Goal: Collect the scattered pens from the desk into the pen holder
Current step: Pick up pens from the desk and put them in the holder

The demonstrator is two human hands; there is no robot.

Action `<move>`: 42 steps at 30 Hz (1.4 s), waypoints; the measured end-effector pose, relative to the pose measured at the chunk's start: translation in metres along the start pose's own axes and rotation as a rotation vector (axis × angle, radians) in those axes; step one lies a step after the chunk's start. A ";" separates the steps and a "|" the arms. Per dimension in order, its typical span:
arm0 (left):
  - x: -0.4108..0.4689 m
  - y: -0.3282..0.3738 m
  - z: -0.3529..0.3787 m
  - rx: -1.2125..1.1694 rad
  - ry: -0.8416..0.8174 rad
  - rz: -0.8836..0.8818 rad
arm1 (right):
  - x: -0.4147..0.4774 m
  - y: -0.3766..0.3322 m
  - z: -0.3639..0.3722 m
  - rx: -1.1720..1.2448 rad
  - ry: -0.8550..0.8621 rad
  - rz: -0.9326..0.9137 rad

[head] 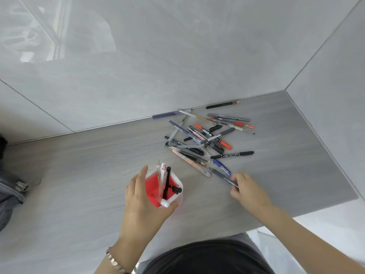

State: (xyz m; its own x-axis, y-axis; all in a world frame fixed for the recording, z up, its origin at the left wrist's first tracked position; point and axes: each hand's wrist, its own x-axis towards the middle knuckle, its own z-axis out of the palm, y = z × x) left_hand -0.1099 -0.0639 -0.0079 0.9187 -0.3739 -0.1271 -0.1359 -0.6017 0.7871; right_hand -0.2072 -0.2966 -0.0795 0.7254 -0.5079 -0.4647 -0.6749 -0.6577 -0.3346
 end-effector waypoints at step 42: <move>0.022 -0.045 0.024 -0.219 -0.103 0.095 | -0.019 -0.148 -0.020 0.236 0.410 -0.550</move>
State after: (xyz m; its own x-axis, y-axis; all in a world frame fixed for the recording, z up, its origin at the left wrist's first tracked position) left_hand -0.0926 -0.0621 -0.0603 0.8617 -0.4979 -0.0978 -0.1265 -0.3974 0.9089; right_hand -0.1186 -0.2007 -0.0042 0.9295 -0.3362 0.1515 -0.1751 -0.7640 -0.6210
